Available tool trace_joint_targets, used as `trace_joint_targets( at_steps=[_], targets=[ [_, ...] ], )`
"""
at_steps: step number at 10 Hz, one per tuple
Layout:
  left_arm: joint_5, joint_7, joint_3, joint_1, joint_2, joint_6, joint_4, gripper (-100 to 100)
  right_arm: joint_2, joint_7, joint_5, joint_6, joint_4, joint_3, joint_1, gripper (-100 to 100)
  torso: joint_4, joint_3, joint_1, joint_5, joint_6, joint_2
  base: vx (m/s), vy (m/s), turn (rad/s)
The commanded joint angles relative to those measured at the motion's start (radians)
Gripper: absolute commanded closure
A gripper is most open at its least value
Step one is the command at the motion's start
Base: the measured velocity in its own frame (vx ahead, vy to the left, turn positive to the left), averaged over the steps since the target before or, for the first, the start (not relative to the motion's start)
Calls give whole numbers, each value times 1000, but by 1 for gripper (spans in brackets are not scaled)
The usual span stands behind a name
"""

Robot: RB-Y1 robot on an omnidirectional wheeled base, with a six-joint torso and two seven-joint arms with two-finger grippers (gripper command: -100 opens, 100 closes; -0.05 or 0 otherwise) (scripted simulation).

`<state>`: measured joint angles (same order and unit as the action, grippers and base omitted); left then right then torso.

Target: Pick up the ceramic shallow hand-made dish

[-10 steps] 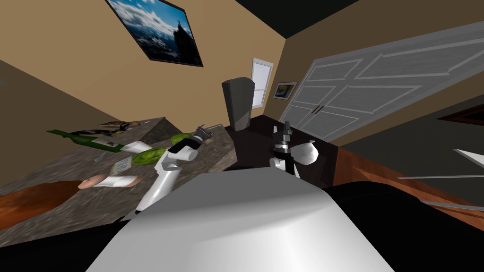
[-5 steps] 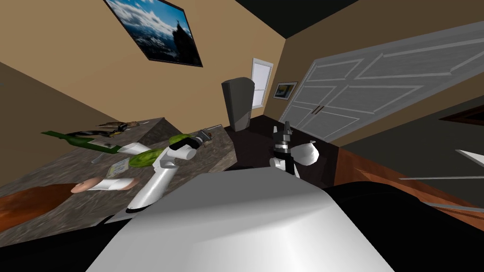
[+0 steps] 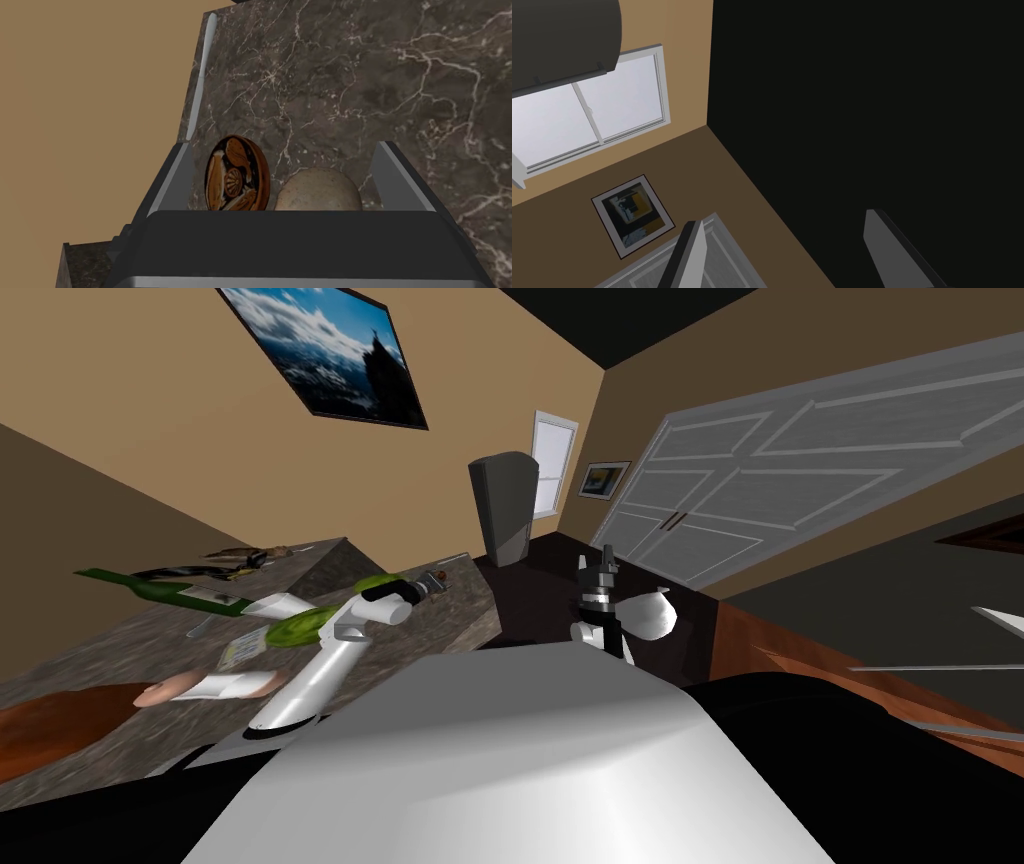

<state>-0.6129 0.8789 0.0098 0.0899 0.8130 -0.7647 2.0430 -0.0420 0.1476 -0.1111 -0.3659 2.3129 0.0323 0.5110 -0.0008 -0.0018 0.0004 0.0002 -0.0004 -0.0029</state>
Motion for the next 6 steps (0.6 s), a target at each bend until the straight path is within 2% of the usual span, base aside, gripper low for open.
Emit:
trace_joint_targets(
  at_steps=[1, 2, 3, 6],
  targets=[
    [-28, 20, -9, 8, 31, -50, -9, -100, 0, 0, 0, 0, 0, 0, 0, 0, 0, 0, 0, 0, 0, 0, 43, -3, -1],
    [-54, 33, -19, 8, 57, -77, -26, -100, 0, 0, 0, 0, 0, 0, 0, 0, 0, 0, 0, 0, 0, 0, 55, 0, 6],
    [-54, 33, -19, 8, 57, -86, -26, -100, 0, 0, 0, 0, 0, 0, 0, 0, 0, 0, 0, 0, 0, 0, 41, 0, 0],
    [-120, 69, -49, 9, 124, -178, -72, -100, 0, 0, 0, 0, 0, 0, 0, 0, 0, 0, 0, 0, 0, 0, 55, 1, 1]
  ],
)
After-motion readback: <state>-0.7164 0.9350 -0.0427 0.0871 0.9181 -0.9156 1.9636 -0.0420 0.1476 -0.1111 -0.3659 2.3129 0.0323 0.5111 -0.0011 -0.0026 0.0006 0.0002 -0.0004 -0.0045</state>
